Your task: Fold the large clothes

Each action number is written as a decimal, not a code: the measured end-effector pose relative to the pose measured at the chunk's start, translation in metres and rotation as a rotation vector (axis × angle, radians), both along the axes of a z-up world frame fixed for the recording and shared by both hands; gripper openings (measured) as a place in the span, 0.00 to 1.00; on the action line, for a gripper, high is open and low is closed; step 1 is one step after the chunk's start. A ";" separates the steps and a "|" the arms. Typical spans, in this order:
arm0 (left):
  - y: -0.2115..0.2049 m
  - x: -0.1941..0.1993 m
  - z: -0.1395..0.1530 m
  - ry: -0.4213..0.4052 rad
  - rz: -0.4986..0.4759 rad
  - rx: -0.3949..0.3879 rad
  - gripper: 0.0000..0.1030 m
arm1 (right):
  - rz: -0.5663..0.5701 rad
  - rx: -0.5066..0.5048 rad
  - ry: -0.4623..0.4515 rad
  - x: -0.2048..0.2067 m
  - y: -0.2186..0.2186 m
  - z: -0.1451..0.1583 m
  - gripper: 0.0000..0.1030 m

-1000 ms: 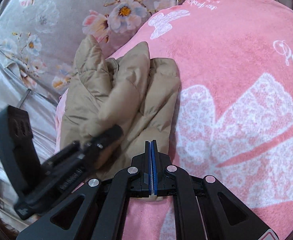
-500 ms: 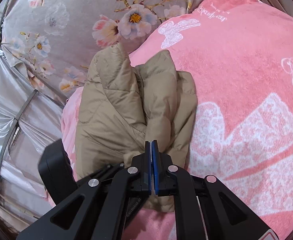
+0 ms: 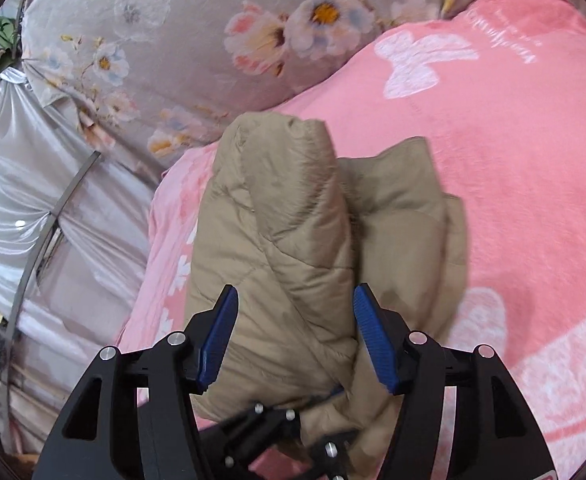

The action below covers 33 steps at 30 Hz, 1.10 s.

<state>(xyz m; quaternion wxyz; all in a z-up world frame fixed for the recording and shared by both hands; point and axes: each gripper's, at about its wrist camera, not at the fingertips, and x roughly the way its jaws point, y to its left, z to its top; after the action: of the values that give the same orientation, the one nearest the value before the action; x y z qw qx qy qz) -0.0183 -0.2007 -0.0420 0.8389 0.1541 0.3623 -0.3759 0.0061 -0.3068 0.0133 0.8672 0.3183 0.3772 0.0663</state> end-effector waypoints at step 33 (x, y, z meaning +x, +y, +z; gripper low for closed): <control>0.027 0.165 0.059 -0.011 0.326 0.019 0.73 | -0.250 -0.119 0.086 0.018 -0.017 -0.062 0.12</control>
<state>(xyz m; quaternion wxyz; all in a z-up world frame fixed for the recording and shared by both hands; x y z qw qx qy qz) 0.1467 -0.1735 0.0168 0.8893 0.1032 0.3815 -0.2303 0.0241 -0.3238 -0.0487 0.8692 0.3132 0.3745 -0.0784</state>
